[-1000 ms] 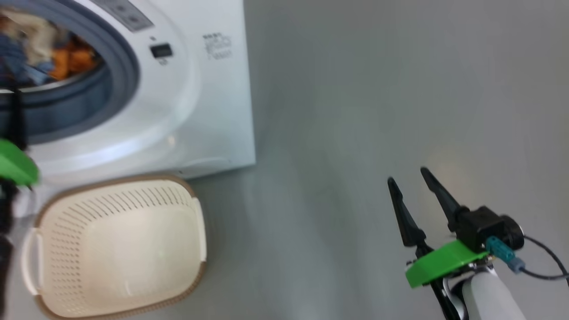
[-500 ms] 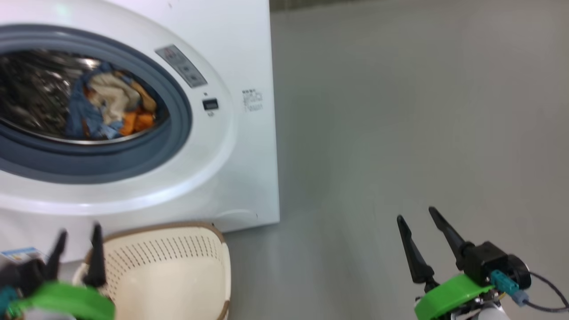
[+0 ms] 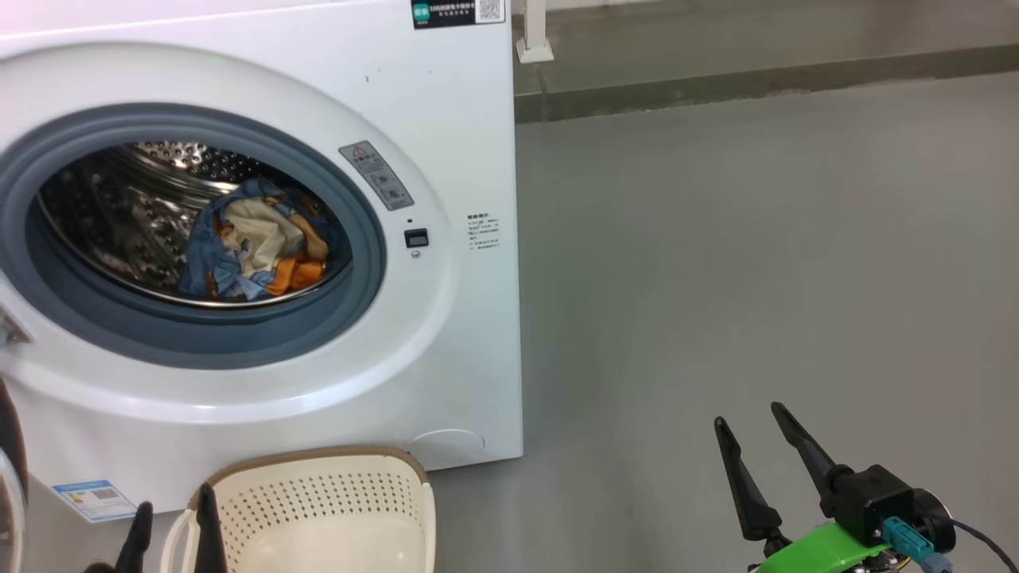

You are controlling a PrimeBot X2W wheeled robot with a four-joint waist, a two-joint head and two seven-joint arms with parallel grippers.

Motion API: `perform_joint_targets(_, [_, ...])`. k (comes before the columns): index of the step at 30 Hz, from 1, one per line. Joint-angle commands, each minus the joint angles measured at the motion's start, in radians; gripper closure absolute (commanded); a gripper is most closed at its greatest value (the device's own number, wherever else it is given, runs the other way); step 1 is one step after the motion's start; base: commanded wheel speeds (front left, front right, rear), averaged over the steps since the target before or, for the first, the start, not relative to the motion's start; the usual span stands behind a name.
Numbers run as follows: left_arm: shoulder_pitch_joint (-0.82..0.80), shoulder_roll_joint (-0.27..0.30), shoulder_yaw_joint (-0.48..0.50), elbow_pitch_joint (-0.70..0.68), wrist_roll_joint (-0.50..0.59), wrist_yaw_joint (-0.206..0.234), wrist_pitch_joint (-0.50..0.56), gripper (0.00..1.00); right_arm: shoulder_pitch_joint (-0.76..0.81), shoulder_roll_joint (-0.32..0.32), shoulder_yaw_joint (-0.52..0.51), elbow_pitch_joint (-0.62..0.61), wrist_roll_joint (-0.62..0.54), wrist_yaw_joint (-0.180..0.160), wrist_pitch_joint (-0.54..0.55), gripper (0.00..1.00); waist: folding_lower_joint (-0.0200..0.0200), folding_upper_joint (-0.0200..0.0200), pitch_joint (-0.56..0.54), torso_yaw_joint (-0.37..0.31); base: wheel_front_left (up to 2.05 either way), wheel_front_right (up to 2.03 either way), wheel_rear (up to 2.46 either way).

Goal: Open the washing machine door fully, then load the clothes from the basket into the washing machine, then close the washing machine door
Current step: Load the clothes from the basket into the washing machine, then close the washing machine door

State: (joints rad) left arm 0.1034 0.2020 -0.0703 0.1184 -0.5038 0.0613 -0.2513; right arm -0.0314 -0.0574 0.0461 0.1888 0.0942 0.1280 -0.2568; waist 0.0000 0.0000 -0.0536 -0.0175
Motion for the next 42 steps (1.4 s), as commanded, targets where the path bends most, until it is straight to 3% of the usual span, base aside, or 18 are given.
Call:
perform_joint_targets(1, [-0.01, -0.004, 0.049, -0.035, 0.026, -0.016, -0.01, 0.0, -0.007, 0.002, 0.018, -0.03, 0.003, 0.003, -0.005, 0.0, 0.0, 0.0, -0.014, 0.005, 0.0, 0.0, 0.0])
perform_joint_targets(9, [0.016, -0.067, 0.075, -0.026, 0.086, -0.103, -0.01, 0.0, 0.006, 0.005, 0.011, -0.034, 0.006, 0.003, -0.005, 0.0, 0.0, 0.0, -0.024, -0.002, 0.0, 0.0, 0.0])
perform_joint_targets(15, [0.011, -0.091, 0.091, -0.012, 0.118, -0.133, -0.01, 0.0, 0.009, 0.006, 0.004, -0.036, 0.009, 0.003, -0.005, 0.0, 0.0, 0.0, -0.021, -0.006, 0.0, 0.0, 0.0])
perform_joint_targets(42, [-0.009, -0.146, 0.137, 0.017, 0.177, -0.181, -0.01, 0.0, 0.005, 0.007, -0.002, -0.034, 0.029, 0.003, -0.005, 0.0, 0.0, 0.0, -0.017, -0.009, 0.0, 0.0, 0.0])
